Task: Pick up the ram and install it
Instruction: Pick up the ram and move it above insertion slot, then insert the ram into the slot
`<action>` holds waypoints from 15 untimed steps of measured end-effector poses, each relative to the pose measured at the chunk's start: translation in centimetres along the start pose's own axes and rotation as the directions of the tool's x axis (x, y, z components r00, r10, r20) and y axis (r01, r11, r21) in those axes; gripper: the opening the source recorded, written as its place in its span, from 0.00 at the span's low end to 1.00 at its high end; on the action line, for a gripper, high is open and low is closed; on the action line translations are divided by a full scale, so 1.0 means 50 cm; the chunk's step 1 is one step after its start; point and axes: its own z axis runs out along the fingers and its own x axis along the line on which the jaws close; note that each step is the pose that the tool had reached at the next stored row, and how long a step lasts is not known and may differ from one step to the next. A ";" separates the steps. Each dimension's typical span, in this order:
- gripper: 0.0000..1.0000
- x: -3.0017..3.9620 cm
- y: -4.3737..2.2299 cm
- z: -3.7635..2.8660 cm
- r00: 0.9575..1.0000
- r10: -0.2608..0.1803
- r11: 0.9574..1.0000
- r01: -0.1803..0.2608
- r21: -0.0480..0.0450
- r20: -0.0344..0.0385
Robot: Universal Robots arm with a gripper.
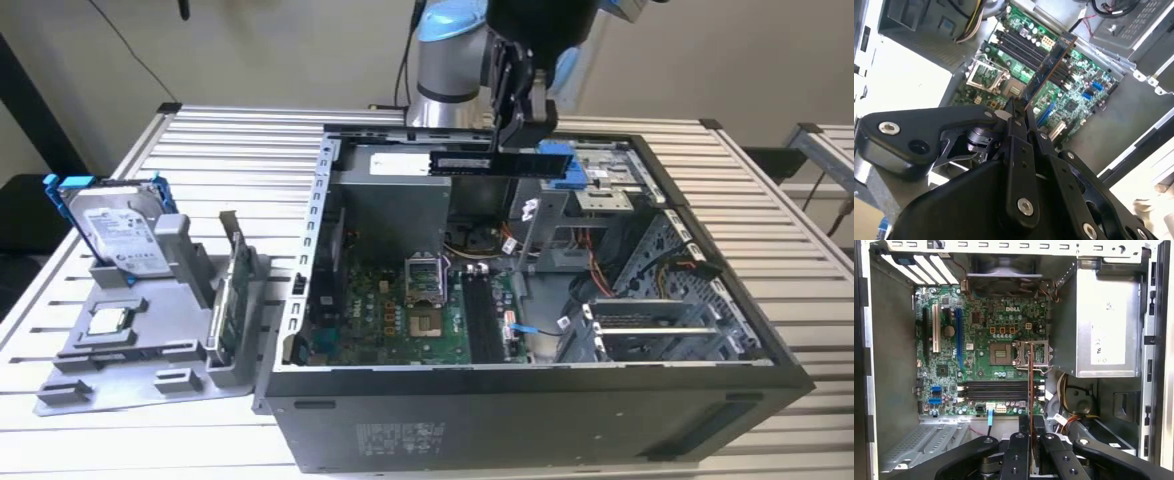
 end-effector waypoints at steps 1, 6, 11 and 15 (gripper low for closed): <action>0.15 -0.002 -0.004 0.000 1.000 0.000 1.000 0.000 0.000 0.000; 0.15 -0.003 -0.024 0.000 1.000 0.000 1.000 0.000 0.000 0.000; 0.15 -0.004 -0.032 0.000 1.000 0.000 1.000 0.000 0.000 0.000; 0.15 -0.004 -0.033 0.000 1.000 0.000 1.000 0.000 0.000 0.000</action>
